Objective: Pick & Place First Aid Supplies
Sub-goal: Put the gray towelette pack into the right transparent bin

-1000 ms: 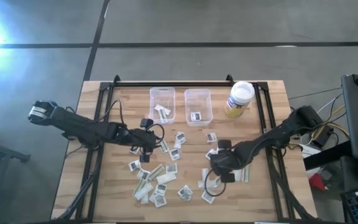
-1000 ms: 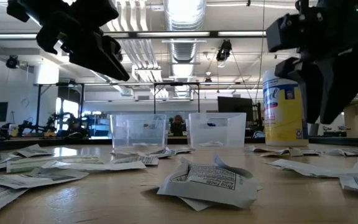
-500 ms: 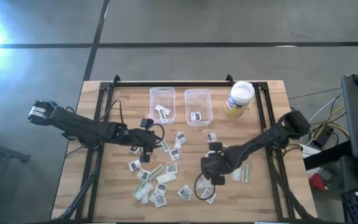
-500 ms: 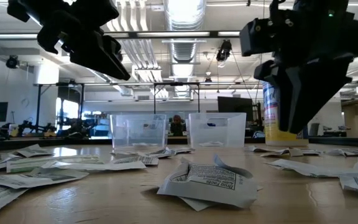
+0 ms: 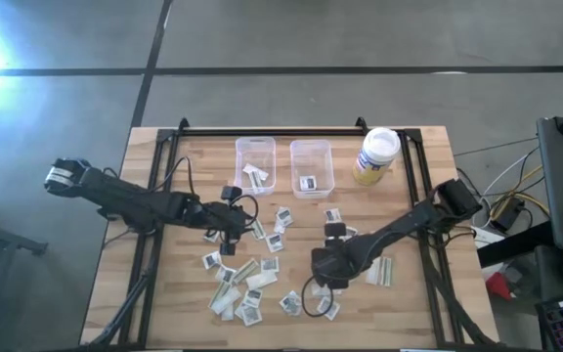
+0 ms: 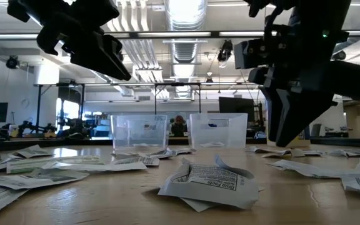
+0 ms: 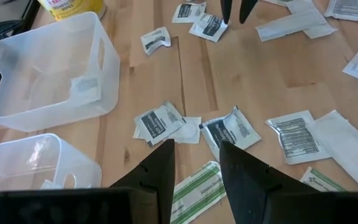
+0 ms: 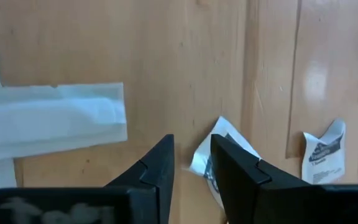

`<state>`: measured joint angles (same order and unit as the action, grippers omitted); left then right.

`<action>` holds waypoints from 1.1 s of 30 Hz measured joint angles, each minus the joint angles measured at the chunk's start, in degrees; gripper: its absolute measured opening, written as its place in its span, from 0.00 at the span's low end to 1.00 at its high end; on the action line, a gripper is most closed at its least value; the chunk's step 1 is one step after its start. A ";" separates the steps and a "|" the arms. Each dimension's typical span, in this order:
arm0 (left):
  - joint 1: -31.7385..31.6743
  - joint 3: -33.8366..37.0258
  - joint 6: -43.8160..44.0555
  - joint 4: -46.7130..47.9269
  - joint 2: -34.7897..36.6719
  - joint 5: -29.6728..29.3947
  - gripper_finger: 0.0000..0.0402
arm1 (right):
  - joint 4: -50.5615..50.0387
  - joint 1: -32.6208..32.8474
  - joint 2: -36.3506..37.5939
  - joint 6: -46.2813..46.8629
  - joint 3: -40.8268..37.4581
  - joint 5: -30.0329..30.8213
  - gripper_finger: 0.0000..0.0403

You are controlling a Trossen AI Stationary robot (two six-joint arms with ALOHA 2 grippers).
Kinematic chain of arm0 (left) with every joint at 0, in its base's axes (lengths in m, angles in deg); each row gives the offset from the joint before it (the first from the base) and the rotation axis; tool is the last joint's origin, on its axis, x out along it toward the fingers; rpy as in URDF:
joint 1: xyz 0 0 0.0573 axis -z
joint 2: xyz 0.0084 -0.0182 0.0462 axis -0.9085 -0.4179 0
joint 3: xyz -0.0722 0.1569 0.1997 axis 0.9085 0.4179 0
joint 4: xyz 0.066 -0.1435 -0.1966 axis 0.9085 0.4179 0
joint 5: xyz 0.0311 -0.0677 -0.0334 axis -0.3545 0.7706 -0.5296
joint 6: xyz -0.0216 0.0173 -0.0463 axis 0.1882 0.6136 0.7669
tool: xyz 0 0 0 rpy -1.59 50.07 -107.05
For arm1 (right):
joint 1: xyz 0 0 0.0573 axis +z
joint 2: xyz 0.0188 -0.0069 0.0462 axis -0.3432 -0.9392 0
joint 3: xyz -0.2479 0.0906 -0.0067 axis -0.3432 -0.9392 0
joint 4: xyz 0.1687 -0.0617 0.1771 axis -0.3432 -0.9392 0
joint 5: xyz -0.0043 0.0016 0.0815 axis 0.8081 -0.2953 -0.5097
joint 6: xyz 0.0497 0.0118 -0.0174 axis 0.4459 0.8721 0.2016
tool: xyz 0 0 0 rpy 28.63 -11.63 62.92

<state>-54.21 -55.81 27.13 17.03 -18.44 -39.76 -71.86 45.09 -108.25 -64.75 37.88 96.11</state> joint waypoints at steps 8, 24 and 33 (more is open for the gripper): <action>0.00 1.77 0.02 -1.17 0.00 0.00 0.30 | 0.10 1.57 0.14 -0.08 -1.19 0.70 0.27; 0.00 3.71 0.10 -4.57 0.00 0.01 0.30 | 4.02 2.14 0.06 0.82 -4.97 4.48 0.24; 0.00 3.71 0.09 -4.66 0.00 0.02 0.30 | 4.53 2.05 0.08 4.13 -6.68 4.62 0.23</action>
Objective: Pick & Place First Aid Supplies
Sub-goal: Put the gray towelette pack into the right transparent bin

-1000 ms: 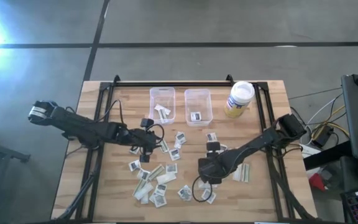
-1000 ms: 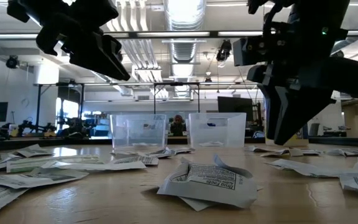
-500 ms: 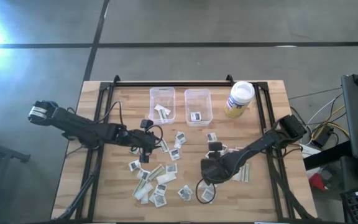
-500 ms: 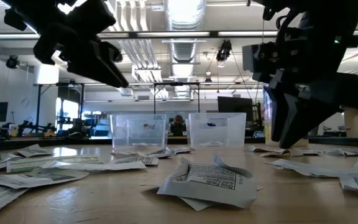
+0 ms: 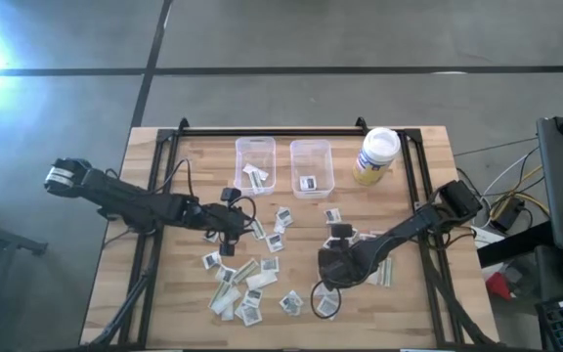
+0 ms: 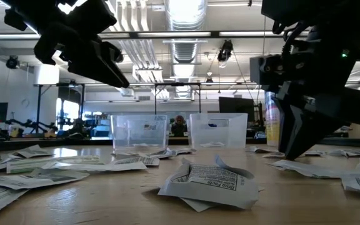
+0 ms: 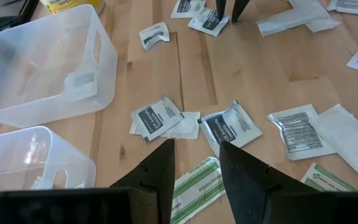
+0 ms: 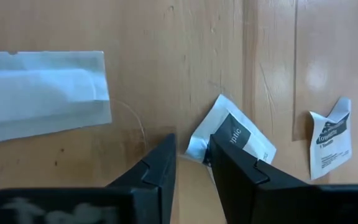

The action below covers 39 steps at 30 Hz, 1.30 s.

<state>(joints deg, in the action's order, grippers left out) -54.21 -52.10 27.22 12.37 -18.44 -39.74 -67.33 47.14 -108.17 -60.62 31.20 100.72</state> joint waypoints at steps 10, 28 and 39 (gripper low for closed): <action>0.00 0.00 0.00 -0.62 0.00 -0.02 0.30 | 0.30 -0.78 0.13 -0.42 -1.22 0.15 0.16; 0.00 0.00 0.00 -0.73 0.00 -0.01 0.30 | -2.73 -0.93 0.83 -2.69 -0.24 1.76 0.02; -0.02 -0.03 0.00 -0.92 0.00 -0.01 0.30 | -3.66 -0.72 6.77 -4.88 4.03 2.76 0.02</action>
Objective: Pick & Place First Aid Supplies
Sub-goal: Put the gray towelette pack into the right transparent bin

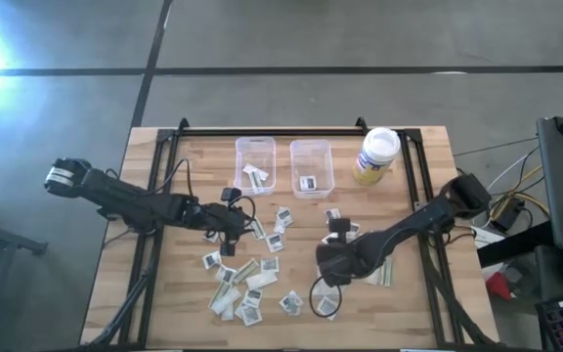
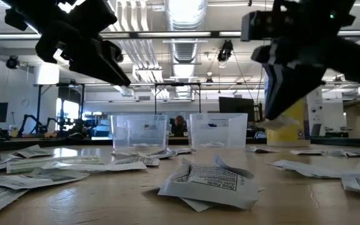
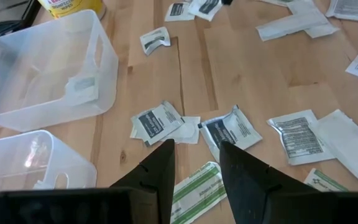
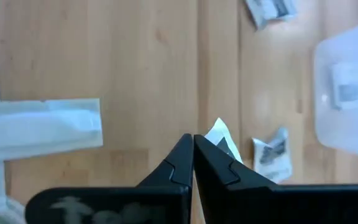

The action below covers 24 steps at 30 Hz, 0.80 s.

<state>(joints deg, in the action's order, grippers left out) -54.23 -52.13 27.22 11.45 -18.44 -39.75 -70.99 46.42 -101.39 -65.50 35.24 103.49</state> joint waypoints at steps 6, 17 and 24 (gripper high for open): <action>0.00 -0.01 0.00 0.05 0.00 0.01 0.30 | -0.64 -0.24 5.85 -0.38 0.05 4.98 0.02; 0.00 -0.01 0.00 0.03 0.00 0.01 0.30 | 2.34 -8.42 15.60 -8.92 -0.24 16.46 0.02; 0.00 -0.01 0.00 0.28 0.00 0.01 0.30 | 12.21 -19.62 16.94 -16.66 -0.70 14.55 0.02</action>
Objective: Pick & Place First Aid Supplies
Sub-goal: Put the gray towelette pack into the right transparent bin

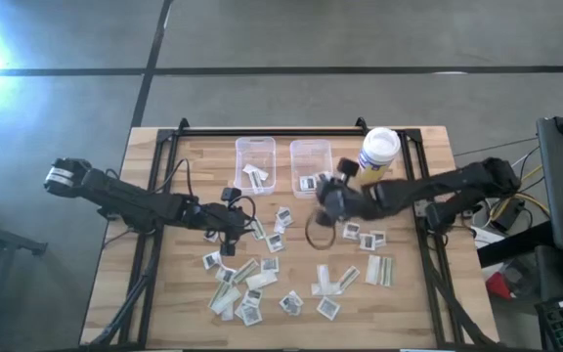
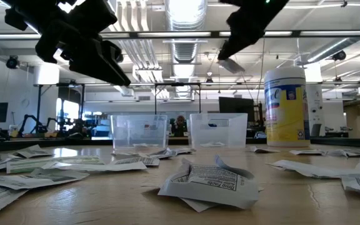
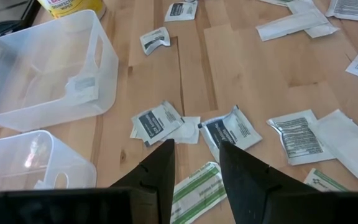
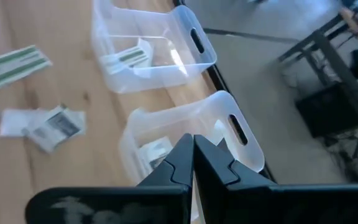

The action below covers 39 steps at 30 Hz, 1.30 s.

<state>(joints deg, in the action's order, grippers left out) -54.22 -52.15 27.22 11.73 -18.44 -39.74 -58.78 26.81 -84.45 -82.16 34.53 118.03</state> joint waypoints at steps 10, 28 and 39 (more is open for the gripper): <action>0.00 0.00 -0.05 1.31 0.00 0.00 0.30 | 5.87 -14.55 -4.70 2.40 0.31 -21.20 0.02; 0.01 0.00 0.00 1.78 0.00 0.00 0.30 | 9.67 -19.52 -15.42 3.45 0.35 -28.15 0.02; 0.00 0.00 0.02 1.76 0.00 0.00 0.30 | 9.52 -20.71 -16.46 5.12 1.21 -28.14 0.03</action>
<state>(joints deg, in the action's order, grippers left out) -54.23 -52.15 27.24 13.49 -18.44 -39.74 -49.26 6.10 -100.91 -77.05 35.74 89.90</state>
